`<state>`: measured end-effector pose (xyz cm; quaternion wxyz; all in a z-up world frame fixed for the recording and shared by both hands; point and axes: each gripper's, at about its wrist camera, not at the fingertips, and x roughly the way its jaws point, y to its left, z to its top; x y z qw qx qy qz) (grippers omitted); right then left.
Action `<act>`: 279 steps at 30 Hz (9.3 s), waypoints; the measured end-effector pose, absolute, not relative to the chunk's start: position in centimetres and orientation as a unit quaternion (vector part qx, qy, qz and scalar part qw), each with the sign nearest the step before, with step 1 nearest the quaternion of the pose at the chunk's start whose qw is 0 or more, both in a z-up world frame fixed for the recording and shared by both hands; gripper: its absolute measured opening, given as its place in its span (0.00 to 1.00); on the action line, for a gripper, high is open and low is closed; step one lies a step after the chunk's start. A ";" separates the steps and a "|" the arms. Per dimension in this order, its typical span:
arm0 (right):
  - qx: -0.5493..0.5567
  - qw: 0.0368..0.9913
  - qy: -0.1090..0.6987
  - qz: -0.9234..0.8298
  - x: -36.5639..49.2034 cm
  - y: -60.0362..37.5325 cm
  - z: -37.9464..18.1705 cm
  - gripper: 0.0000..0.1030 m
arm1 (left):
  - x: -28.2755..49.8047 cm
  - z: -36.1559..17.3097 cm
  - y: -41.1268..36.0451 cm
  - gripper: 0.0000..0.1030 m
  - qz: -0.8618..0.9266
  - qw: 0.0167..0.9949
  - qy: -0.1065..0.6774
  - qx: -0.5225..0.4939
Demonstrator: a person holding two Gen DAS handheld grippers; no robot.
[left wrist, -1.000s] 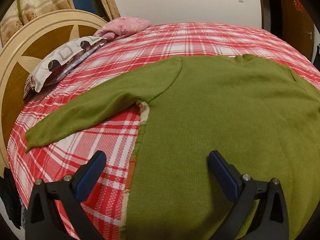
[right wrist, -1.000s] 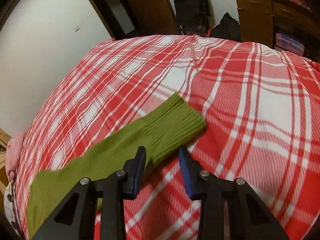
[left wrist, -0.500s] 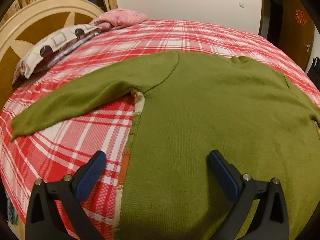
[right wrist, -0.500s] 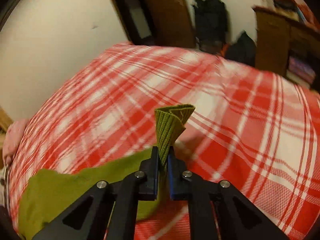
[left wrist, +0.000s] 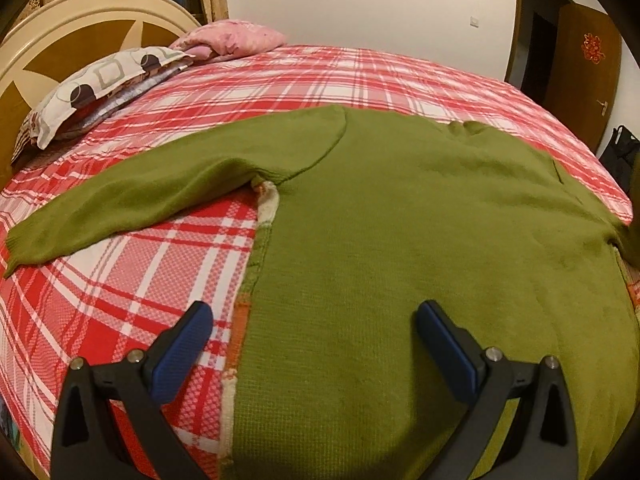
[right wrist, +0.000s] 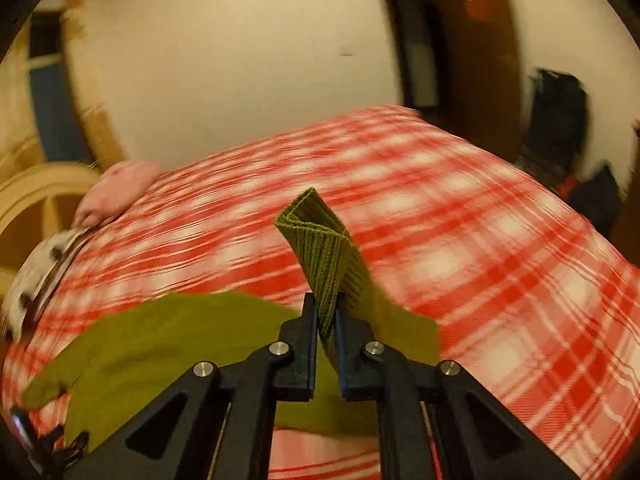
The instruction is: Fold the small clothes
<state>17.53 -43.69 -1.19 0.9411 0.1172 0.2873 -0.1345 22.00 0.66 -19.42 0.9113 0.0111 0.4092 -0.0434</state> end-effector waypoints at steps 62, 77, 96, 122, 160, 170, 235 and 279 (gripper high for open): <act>0.042 0.937 0.344 -0.048 10.9 -34.3 -13.3 0.82 | 28.6 -11.8 -6.8 0.33 -0.182 0.890 0.416 -0.034; 0.062 0.937 0.341 -0.050 10.6 -35.1 -14.1 0.82 | 28.7 -17.7 -13.1 0.26 -0.175 0.869 0.461 0.026; 0.086 0.926 0.361 -0.063 10.8 -36.6 -15.4 0.82 | 28.3 -9.9 -2.5 0.02 -0.155 0.913 0.378 -0.023; 0.072 0.923 0.374 -0.063 11.0 -36.3 -16.1 0.83 | 28.0 -11.5 -8.0 0.07 -0.170 0.911 0.375 -0.012; -0.041 0.903 0.427 -0.025 24.1 -31.3 -16.1 0.83 | 29.1 -17.7 0.8 0.36 -0.071 0.906 0.415 0.040; -0.036 0.922 0.385 -0.026 18.5 -30.3 -14.2 0.83 | 28.5 -17.7 -0.4 0.31 -0.127 0.894 0.429 0.018; -0.112 0.918 0.374 0.063 12.3 -21.8 -13.7 0.84 | 26.1 -18.4 33.5 0.07 0.193 0.891 0.374 -0.168; -0.018 0.939 0.343 0.021 7.1 -29.8 -12.8 0.84 | 27.5 0.9 -1.8 0.06 -0.153 0.949 0.263 -0.087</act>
